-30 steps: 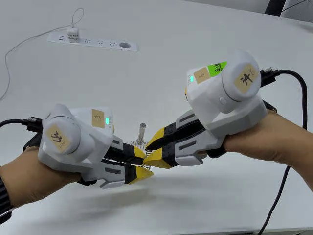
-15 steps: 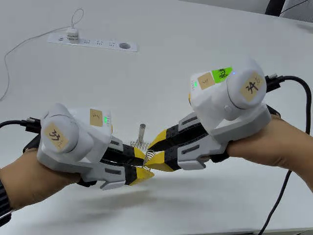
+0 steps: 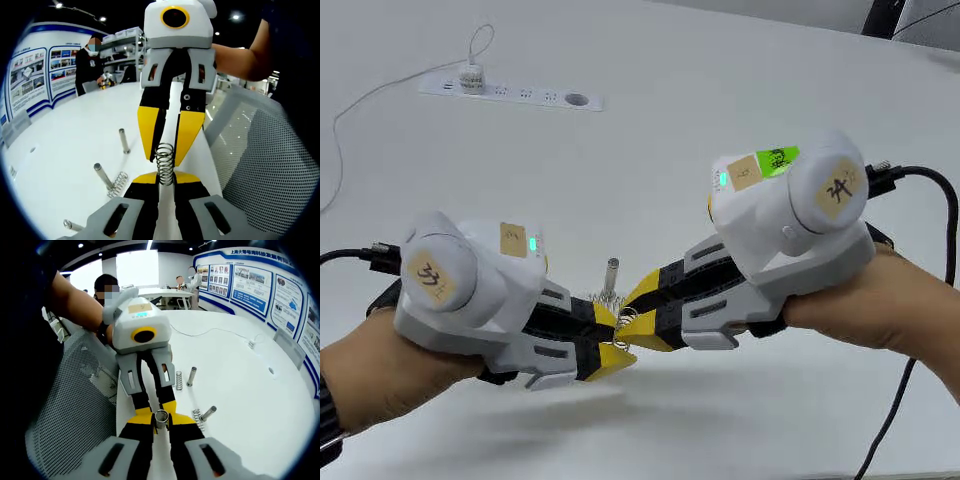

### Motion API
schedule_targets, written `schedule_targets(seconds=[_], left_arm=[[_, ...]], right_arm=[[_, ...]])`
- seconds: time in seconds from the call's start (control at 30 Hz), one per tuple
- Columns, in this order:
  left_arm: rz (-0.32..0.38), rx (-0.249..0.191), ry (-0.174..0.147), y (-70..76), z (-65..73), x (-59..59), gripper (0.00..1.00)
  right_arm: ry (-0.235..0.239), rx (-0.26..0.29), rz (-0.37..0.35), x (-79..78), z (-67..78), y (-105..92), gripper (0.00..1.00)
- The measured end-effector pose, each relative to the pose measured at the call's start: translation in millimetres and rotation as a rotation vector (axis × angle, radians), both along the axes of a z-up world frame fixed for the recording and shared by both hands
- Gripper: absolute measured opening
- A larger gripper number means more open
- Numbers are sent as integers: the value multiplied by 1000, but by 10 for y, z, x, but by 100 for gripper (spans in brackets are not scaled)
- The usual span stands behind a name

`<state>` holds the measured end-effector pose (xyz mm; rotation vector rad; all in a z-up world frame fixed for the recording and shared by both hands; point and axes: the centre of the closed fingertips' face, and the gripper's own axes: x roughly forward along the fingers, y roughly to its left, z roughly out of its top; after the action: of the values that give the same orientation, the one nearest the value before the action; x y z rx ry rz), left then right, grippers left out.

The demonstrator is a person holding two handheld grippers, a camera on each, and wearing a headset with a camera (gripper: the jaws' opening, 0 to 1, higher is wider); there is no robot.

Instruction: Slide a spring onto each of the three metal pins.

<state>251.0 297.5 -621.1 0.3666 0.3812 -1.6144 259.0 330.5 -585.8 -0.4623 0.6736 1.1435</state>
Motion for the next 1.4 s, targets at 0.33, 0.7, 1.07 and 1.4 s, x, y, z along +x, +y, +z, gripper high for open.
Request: schedule_targets(seconds=[0.33, 0.7, 1.07, 1.4], left_arm=[[-1, -6, 1, -6, 11, 0, 10], [-8, -7, -10, -1, 25, -3, 15], [11, -16, -12, 99, 113, 19, 25], [63, -41, -18, 310, 264, 54, 33]], right_arm=[[4, -2, -5, -10, -18, -5, 12], [4, 4, -20, 3, -14, -20, 12], [-9, 12, -58, 67, 41, -127, 12], [-24, 14, -98, 113, 73, -249, 12]])
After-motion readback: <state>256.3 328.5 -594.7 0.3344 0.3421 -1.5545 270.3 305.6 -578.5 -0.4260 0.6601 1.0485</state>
